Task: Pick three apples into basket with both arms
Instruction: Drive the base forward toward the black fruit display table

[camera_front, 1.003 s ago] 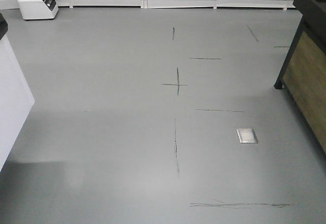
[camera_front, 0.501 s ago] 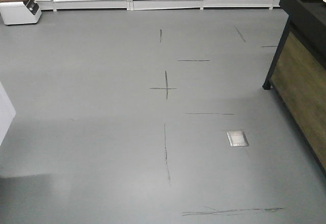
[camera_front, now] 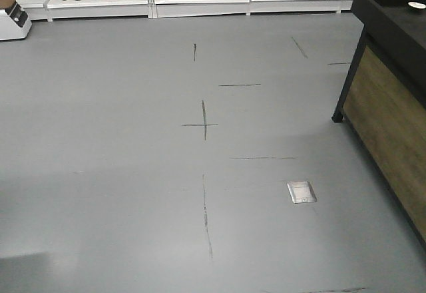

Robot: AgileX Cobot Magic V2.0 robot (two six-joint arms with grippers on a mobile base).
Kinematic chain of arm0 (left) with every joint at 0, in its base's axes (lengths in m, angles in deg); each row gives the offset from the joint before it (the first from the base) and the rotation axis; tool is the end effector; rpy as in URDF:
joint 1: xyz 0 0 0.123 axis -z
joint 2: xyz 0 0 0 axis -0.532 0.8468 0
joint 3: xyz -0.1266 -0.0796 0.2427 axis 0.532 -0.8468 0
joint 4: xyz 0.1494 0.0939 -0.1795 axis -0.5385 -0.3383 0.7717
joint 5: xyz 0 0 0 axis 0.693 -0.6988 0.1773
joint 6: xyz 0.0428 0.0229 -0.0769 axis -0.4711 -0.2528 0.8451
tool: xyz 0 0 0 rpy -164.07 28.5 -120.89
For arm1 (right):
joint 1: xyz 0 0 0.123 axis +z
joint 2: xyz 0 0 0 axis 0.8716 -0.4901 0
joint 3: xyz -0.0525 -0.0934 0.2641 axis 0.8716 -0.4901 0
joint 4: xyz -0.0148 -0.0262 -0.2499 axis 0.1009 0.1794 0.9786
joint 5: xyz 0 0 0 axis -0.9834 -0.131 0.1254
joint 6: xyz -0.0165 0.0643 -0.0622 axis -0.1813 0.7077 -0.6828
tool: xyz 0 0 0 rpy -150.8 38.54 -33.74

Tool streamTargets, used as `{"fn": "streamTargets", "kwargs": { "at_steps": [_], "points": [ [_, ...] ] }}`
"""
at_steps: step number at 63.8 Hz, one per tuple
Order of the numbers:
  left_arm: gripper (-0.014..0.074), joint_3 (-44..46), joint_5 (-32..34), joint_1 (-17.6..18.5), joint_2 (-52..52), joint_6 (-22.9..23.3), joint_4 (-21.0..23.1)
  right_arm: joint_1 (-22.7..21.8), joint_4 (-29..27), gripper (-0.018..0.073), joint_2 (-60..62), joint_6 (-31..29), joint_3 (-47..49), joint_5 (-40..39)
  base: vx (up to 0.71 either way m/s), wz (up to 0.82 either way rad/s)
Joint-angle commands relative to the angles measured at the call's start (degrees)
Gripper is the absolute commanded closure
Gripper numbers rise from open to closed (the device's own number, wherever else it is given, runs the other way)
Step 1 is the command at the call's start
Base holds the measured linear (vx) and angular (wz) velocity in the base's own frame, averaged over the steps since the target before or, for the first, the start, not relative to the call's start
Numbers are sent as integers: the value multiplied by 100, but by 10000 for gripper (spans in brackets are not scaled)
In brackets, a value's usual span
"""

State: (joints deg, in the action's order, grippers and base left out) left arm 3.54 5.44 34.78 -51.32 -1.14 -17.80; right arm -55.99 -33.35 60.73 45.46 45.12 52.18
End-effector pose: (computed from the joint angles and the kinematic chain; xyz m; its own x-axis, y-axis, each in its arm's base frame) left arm 0.0562 -0.0025 0.2024 0.0357 -0.0837 -0.9959 0.0481 0.9955 -0.0819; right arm 0.0558 0.0050 0.2101 0.1347 0.0096 -0.9908 -0.0858 0.9963 -0.0020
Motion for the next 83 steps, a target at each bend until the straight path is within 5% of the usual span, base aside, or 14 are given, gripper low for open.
{"fn": "streamTargets", "kwargs": {
  "at_steps": [1, 83],
  "points": [
    [603, -128, 416, 23, -69, 40, 12, -4, 29, 568, 59, -36, -85, -398, 18, -4],
    [603, -128, 416, 23, -69, 40, 12, -4, 29, 568, 59, -36, -85, -398, 17, -3]
  ]
}}
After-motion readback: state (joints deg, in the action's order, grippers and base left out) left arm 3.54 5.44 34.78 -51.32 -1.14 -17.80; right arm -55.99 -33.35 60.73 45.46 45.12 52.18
